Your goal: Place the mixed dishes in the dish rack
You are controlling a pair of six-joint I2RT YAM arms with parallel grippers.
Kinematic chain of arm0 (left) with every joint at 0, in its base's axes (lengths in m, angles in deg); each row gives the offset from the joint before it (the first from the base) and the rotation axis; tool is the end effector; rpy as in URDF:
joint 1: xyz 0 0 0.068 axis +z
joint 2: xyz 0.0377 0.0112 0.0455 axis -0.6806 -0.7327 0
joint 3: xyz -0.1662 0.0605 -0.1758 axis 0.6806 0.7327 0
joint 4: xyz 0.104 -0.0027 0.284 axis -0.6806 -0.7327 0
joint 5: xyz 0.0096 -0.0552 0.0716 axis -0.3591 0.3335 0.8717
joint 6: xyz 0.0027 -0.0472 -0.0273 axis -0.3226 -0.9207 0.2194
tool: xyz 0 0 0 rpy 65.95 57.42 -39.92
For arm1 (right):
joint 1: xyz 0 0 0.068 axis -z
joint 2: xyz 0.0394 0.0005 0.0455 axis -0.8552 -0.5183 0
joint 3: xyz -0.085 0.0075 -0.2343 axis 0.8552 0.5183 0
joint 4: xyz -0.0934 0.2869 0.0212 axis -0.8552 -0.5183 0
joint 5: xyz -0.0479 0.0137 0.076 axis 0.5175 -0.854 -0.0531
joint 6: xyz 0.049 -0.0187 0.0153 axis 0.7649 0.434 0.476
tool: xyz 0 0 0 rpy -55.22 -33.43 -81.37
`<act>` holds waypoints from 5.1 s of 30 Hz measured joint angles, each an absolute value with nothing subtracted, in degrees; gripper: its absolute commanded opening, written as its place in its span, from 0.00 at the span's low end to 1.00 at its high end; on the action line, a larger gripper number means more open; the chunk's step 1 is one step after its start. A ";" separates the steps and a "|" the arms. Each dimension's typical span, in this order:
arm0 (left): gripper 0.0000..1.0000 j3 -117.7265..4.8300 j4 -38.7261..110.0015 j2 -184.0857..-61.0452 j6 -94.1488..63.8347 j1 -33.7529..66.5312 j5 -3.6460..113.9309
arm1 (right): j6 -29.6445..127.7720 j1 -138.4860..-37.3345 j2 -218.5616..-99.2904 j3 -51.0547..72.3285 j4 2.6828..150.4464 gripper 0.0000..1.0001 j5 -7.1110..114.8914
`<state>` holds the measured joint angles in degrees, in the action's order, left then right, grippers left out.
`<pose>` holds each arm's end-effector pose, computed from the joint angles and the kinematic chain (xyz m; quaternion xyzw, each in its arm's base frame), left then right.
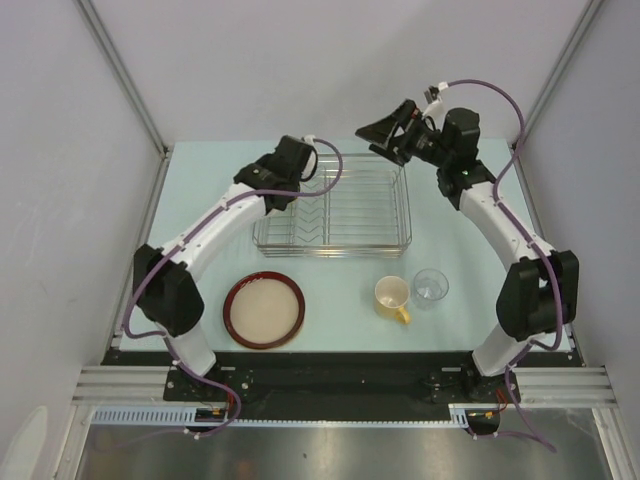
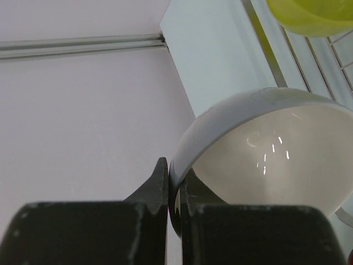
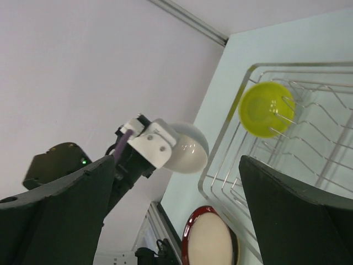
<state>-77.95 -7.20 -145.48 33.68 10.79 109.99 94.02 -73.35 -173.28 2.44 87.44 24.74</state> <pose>0.3670 -0.1989 0.3166 0.3601 0.7842 0.3812 0.3319 0.4208 0.1321 0.3505 0.0074 0.7136 0.5518 0.4316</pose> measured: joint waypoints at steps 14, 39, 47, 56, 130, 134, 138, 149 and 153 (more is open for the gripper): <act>0.00 -77.95 -6.87 -156.59 35.51 5.11 122.91 | 92.92 -63.32 -158.55 13.21 77.50 1.00 21.72; 0.92 -74.71 -11.76 -165.00 35.54 1.76 126.23 | 92.25 -62.66 -154.22 19.36 73.76 1.00 18.09; 1.00 -75.39 -16.05 -165.13 33.90 1.81 125.49 | 91.46 -63.10 -154.22 20.25 73.54 1.00 17.52; 1.00 -91.63 -30.95 -163.71 27.84 2.03 116.37 | 90.54 -66.38 -154.22 20.49 73.30 1.00 18.51; 1.00 -49.69 -7.17 -132.83 10.95 48.36 68.11 | 110.06 -104.34 -195.71 11.55 108.38 0.41 49.87; 1.00 -48.96 -6.76 -132.43 11.06 48.56 68.11 | 110.65 -104.43 -196.17 11.55 108.43 0.24 50.77; 1.00 -47.83 -6.32 -132.22 11.08 48.56 68.11 | 111.44 -104.72 -196.34 11.07 109.28 0.10 50.83; 1.00 -46.84 -5.91 -131.80 11.06 48.58 68.11 | 110.39 -104.06 -196.80 5.74 103.22 0.00 46.72; 1.00 -46.84 -5.93 -131.80 11.06 48.58 68.11 | 109.23 -103.05 -198.09 -0.86 96.97 0.00 41.06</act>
<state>-46.84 -5.93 -131.80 11.06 48.58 68.11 109.23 -103.05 -198.09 -0.86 96.97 41.06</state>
